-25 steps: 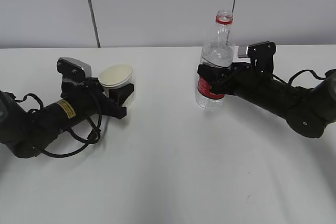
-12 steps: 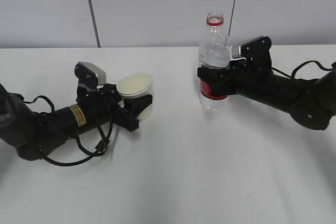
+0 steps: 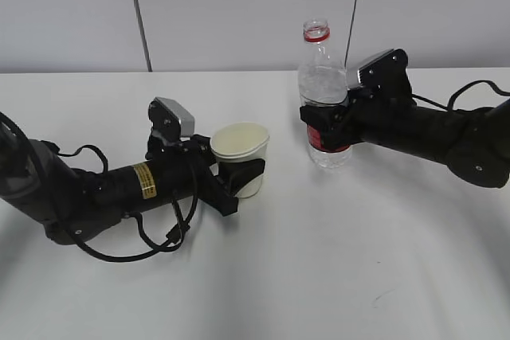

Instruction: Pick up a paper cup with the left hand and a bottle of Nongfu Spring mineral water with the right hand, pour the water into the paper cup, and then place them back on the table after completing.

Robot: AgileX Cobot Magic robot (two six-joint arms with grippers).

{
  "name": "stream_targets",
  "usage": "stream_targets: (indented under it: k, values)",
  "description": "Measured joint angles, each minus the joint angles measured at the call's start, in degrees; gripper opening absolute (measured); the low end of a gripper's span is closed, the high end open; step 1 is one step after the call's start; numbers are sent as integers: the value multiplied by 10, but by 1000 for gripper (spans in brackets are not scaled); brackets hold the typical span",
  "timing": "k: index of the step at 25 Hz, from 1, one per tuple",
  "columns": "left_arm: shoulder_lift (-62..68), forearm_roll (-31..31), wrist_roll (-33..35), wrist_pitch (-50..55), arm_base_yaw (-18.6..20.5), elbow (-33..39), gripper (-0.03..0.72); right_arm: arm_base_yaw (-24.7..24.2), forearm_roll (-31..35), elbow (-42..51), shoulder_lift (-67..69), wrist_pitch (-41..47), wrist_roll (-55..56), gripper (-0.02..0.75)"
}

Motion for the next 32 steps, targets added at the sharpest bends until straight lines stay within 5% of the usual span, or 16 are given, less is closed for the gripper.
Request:
stream_targets:
  k: [13,32]
  values:
    - [-32,27,-29,5,-9,2,396,0,-35,-8,-18,22,-66,407]
    - [-33,34,-39,5,-22,3,396,0,-41,-8,-40,52,-310,405]
